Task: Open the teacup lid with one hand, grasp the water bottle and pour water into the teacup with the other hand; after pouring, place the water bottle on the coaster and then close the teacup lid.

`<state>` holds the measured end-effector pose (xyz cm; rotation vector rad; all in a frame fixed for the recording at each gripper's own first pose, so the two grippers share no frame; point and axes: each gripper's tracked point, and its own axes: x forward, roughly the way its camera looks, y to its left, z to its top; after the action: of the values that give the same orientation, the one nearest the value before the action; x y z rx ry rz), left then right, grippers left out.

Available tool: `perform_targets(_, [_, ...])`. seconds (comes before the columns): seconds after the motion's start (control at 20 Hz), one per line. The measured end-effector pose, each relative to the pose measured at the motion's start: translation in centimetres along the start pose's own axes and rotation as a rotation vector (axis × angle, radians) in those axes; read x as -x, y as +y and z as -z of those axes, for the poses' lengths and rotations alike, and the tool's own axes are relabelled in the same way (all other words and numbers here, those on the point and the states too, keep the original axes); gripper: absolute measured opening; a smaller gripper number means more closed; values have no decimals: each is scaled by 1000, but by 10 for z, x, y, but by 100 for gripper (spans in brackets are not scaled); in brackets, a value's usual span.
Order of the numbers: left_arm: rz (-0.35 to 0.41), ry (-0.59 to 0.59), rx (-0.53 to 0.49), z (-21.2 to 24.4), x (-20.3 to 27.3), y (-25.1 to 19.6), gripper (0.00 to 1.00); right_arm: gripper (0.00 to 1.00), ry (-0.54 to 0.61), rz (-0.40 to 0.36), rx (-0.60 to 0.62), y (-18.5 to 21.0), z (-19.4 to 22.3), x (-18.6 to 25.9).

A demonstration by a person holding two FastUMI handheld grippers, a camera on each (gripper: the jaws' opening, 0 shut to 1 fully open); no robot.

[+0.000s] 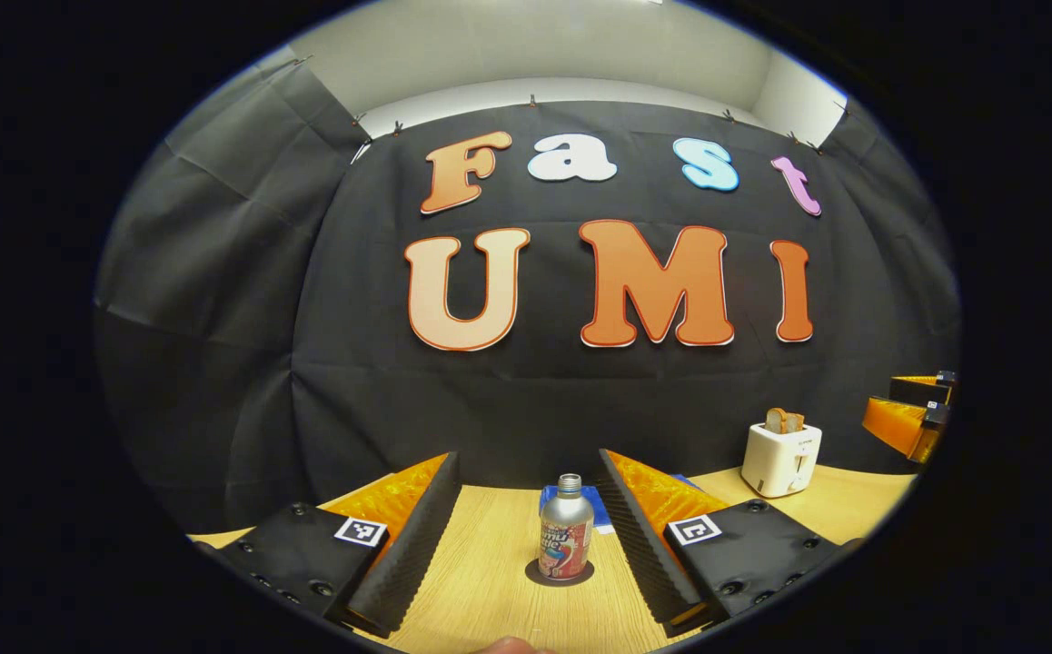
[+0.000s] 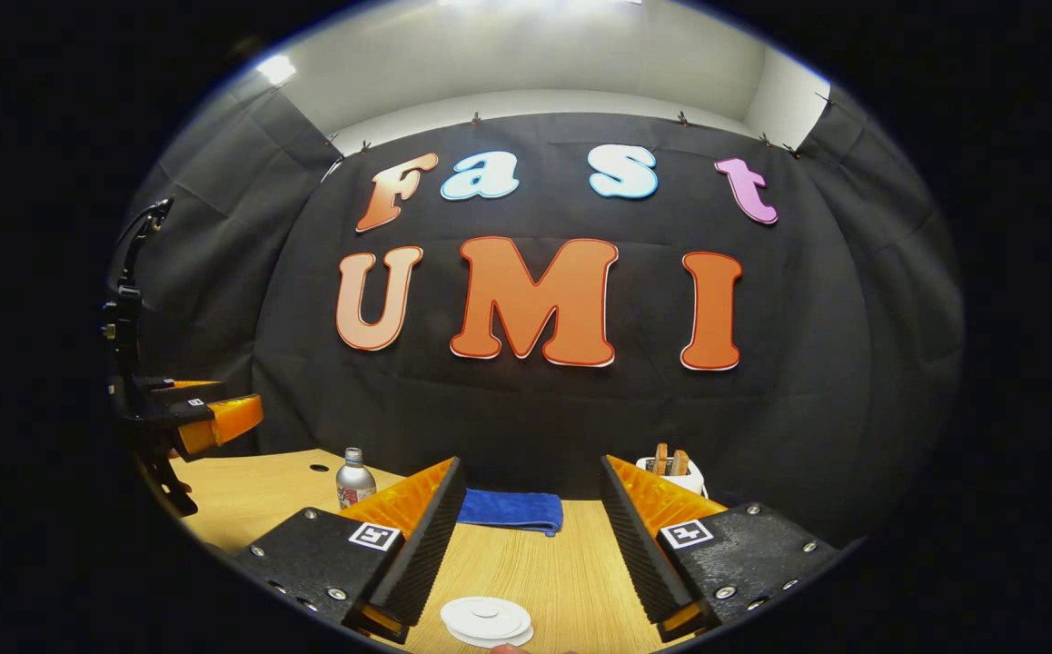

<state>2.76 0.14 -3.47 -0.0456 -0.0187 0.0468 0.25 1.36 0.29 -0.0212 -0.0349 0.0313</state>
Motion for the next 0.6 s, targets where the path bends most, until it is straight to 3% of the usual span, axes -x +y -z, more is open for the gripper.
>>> perform_targets(0.6, [2,-24,-7,-7,4,1,96,89,0,-10,-3,3,0,0])
